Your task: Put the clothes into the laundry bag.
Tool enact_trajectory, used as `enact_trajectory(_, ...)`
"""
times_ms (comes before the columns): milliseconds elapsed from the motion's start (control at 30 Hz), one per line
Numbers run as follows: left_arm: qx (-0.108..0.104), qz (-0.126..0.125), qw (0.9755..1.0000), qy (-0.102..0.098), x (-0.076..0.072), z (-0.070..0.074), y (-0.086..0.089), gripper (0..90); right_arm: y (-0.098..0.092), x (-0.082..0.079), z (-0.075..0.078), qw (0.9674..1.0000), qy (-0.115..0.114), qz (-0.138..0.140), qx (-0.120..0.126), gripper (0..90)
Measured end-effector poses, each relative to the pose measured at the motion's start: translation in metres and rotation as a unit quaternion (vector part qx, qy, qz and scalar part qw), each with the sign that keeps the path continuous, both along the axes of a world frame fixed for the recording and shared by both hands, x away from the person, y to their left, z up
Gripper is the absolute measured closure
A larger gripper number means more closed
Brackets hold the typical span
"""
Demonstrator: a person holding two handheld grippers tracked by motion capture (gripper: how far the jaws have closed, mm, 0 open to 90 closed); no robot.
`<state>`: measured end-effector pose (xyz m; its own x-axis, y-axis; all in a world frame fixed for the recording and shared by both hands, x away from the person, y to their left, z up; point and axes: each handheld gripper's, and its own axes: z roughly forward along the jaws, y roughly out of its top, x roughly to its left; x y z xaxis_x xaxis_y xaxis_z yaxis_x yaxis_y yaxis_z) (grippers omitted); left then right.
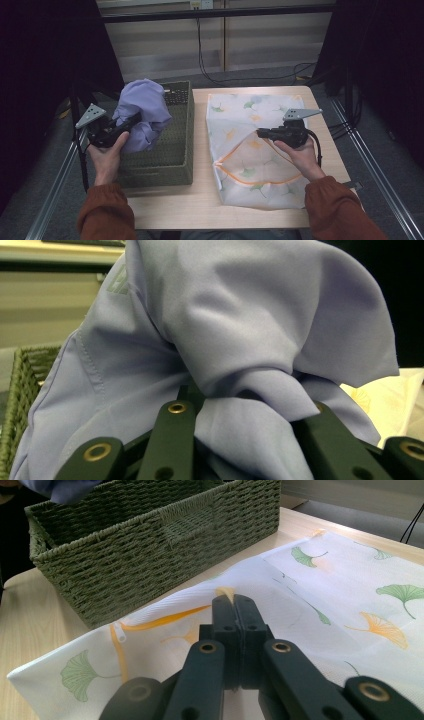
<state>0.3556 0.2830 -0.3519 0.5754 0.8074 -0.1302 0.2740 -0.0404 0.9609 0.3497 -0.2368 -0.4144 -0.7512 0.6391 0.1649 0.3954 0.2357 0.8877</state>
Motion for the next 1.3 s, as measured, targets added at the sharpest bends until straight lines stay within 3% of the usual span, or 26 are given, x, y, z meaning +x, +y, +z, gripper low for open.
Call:
enact_trajectory(300, -0.008, -0.008, 0.9998, -0.018, -0.007, 0.011, -0.001, 72.6, 0.002, -0.001, 0.0, 1.0, 0.0, 0.003, -0.001, 89.8)
enact_trajectory(800, 0.002, -0.019, 0.9986, -0.049, -0.023, 0.028, -0.018, 72.4, 0.002, 0.0, -0.001, 1.0, 0.003, 0.003, -0.002, 89.7)
enact_trajectory(1167, -0.004, -0.047, 0.9965, -0.069, -0.035, 0.044, -0.029, 72.4, 0.001, 0.0, -0.001, 1.0, 0.002, 0.003, -0.002, 89.8)
enact_trajectory(1300, 0.003, -0.054, 0.9944, -0.091, -0.04, 0.048, -0.033, 72.4, 0.001, 0.0, -0.001, 1.0, 0.002, 0.004, -0.002, 89.8)
